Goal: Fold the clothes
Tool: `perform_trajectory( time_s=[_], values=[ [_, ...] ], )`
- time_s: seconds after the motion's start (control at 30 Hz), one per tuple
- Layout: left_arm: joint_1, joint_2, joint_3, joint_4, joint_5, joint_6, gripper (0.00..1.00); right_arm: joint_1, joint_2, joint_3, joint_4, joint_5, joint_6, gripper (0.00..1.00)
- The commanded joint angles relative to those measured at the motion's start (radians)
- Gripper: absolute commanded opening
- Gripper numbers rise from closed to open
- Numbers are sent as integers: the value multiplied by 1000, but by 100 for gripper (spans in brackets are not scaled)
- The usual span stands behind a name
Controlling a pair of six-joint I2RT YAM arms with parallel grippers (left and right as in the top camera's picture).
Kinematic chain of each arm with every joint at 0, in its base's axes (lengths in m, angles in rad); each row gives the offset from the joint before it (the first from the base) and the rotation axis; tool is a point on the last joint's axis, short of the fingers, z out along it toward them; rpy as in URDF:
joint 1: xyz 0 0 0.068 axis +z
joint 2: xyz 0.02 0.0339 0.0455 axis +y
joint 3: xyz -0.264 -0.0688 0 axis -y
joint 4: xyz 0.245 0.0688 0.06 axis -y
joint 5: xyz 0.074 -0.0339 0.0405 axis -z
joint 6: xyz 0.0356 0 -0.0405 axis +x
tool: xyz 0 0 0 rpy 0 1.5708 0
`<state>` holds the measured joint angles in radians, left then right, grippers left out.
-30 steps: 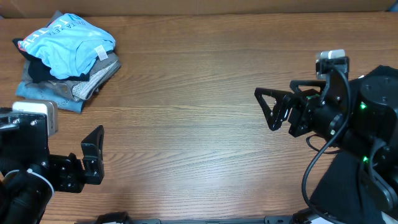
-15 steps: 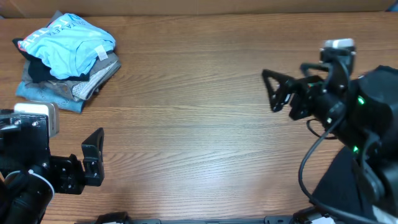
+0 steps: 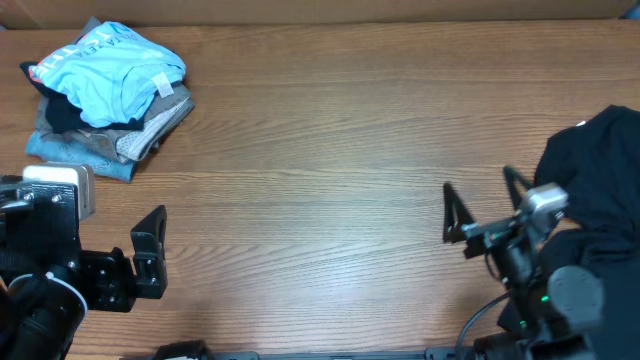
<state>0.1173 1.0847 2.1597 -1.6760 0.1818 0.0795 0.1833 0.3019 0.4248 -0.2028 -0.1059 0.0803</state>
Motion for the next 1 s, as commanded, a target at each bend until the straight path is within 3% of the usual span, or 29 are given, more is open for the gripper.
perform_trajectory(
  time_s=[0.0,0.2,0.33,0.97],
  values=[
    [-6,2,1,3,-6,-16,100,-4,-140,-133,19,9,-10,100],
    [-6,2,1,3,-6,-16,100,-4,-302,-320,41,8,-2,100],
    [-6,2,1,3,-6,-16,100,-4,-299,-414,204,8,-2,100],
    [-6,2,1,3,-6,-16,100,-4,-296,-417,129,8,-2,100]
  ],
)
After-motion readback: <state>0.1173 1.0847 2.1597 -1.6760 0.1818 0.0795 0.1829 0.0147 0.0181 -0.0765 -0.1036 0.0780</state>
